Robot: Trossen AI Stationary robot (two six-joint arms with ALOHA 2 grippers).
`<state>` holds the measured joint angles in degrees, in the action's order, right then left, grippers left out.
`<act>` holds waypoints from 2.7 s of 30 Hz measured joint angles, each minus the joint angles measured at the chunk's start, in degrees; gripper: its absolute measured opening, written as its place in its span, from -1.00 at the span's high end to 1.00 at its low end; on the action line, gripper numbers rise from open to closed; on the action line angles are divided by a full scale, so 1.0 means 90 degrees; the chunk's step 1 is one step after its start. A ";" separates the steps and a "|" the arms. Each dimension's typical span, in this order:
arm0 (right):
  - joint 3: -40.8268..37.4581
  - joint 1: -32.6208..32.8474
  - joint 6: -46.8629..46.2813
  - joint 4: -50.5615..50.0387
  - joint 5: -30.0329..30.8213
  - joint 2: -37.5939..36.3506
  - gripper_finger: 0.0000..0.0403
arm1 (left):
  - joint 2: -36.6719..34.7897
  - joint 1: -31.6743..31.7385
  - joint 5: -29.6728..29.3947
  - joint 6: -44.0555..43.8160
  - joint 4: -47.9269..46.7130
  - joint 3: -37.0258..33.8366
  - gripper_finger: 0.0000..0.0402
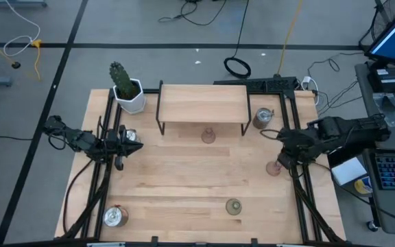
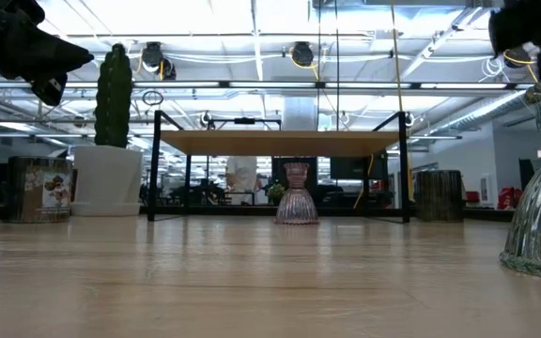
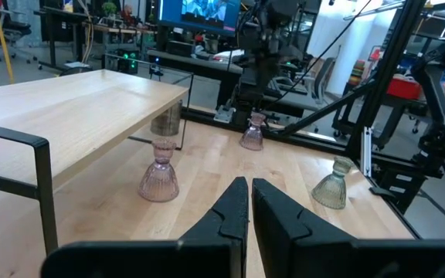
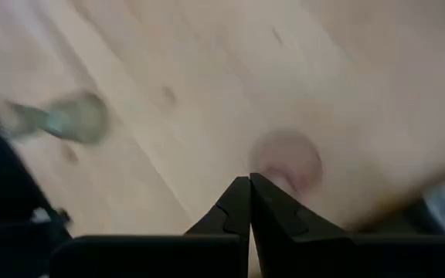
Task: Pick & Place candle stick holders
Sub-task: Put the right pink scented candle on the shelf
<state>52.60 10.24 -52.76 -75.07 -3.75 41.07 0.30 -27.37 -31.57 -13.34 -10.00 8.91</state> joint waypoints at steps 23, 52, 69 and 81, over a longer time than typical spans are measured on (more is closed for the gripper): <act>0.0000 0.0000 -0.0584 -0.1033 -0.0065 0.0235 0.65 | 0.0000 0.0000 -0.0002 0.0012 0.0000 0.0002 0.89; -0.0823 -0.0002 -0.1298 -0.0390 -0.0092 0.0270 0.12 | 0.0000 0.0000 -0.0001 0.0010 -0.0002 0.0002 0.89; -0.0901 0.0000 -0.3011 -0.0237 0.0236 0.0304 0.13 | 0.0000 0.0002 0.0000 0.0007 -0.0002 0.0000 0.89; -0.1144 -0.0002 -0.3739 -0.0153 0.0066 0.0304 0.13 | 0.0000 0.0001 0.0000 0.0007 0.0000 0.0002 0.89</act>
<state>42.30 10.22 -86.41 -76.44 -3.16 43.81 0.30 -27.36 -31.57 -13.28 -10.00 8.93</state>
